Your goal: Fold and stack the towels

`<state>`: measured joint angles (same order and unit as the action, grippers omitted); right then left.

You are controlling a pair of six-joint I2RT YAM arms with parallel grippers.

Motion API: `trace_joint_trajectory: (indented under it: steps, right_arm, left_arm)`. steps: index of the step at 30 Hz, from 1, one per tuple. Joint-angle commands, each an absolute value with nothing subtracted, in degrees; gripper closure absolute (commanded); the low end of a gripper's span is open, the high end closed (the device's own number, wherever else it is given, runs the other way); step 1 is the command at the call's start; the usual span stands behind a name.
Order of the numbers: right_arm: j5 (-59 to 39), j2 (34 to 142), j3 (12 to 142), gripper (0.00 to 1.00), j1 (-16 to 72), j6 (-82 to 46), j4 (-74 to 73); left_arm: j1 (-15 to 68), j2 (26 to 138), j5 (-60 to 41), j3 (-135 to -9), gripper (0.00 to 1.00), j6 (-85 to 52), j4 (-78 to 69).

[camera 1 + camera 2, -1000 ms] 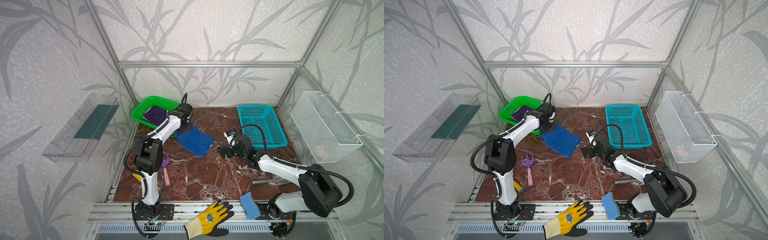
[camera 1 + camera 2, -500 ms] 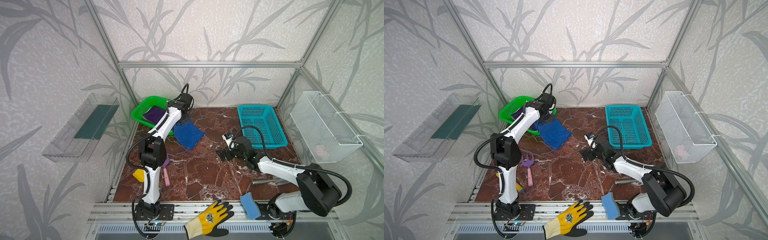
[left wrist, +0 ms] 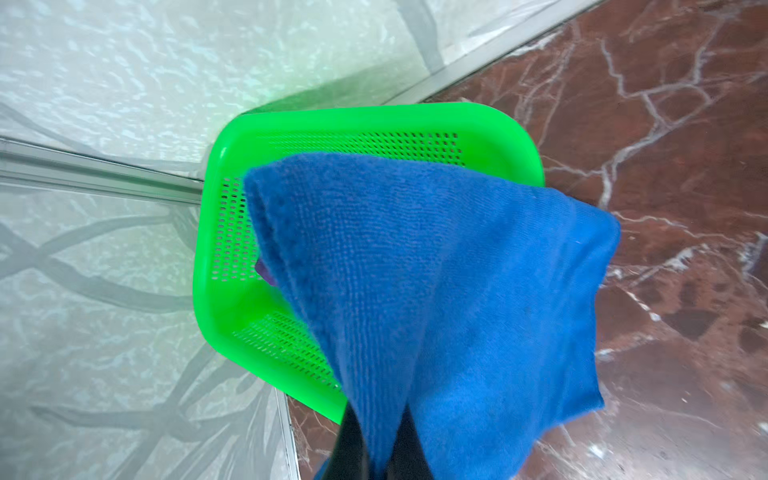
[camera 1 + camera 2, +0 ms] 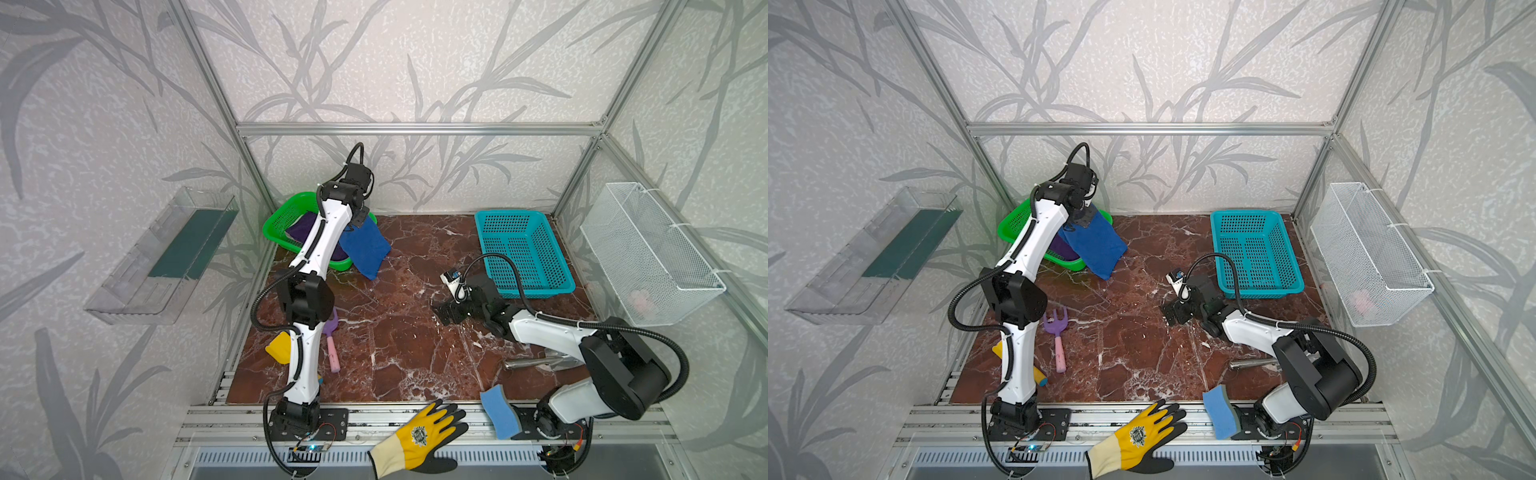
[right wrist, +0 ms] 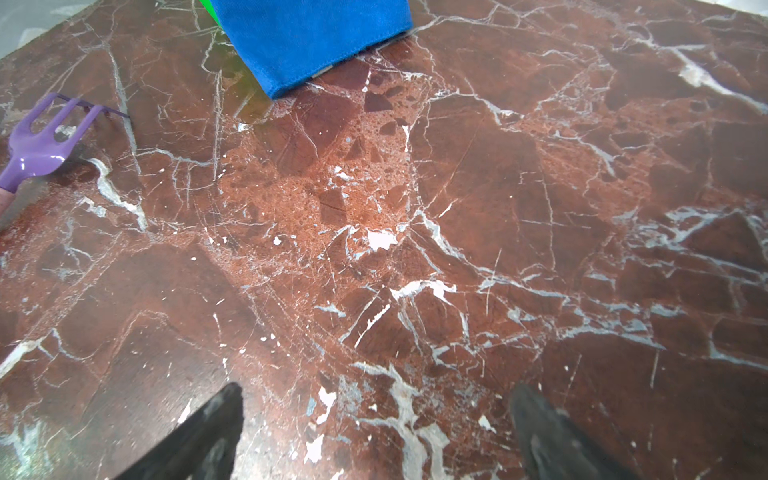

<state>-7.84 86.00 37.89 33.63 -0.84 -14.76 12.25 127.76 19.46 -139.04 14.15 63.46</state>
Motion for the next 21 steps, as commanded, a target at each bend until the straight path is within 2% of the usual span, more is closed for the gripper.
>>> trace_joint_trajectory:
  steps: [1, 9, 21]
  right_arm:
    - [-7.3, 87.0, 40.0, 0.01, 33.8, 0.4, -14.9]
    - [-6.6, 89.1, 42.7, 0.01, 34.8, 2.0, -13.4]
    - [-5.0, 90.7, 45.0, 0.01, 36.9, 2.8, -10.6]
  left_arm:
    - [9.1, 130.0, 20.7, -141.7, 1.0, 16.9, 65.6]
    - [3.0, 132.5, 17.8, -142.0, 1.0, 18.5, 60.0]
    - [0.0, 139.8, 20.2, -144.4, 1.0, 22.5, 50.0]
